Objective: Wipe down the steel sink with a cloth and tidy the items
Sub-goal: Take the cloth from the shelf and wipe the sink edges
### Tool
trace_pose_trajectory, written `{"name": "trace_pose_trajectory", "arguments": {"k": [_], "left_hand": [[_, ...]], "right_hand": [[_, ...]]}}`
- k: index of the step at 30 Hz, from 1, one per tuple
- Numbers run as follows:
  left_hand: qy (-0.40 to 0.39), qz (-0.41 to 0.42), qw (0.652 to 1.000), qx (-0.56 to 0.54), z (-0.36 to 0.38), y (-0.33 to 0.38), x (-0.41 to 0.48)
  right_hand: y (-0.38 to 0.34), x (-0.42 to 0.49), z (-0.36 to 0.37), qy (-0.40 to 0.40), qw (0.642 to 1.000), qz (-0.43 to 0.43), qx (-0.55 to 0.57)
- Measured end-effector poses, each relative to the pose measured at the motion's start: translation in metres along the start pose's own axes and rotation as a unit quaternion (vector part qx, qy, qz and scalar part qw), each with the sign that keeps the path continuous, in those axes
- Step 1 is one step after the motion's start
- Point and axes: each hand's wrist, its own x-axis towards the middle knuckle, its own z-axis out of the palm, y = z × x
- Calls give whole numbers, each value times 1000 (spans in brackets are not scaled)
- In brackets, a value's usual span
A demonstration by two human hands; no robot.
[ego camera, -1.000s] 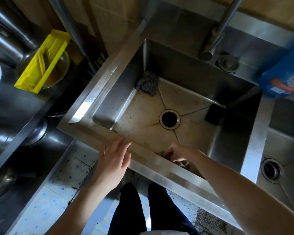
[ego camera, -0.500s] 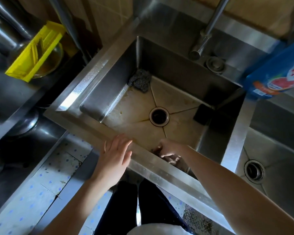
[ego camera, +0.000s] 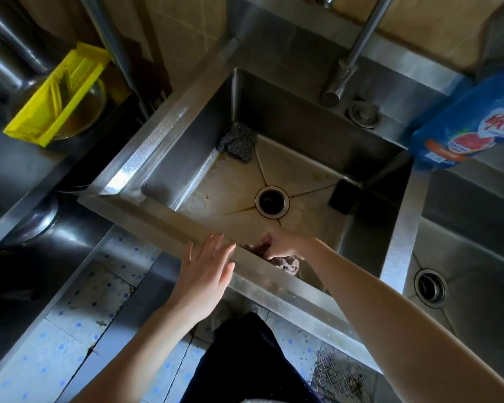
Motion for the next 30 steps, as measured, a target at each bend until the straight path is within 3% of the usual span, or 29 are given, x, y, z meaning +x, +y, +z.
{"name": "trace_pose_trajectory", "arguments": {"k": [10,20,25,30], "left_hand": [[-37,-2,999,-32,23,29,-5],[1,-71,997,-31,52,101,-15],[15,-80,995,-50,70,132,-17],[48,-93,993,-53,87,159,-15]], "right_hand": [[91,-38,8,-41,995,70,-60],[101,-60,-21,-40,985,-64,-154],[113,-59,-32,-117,948,-57,-289],[122,-55,-32,-218,916,-51,-333]]}}
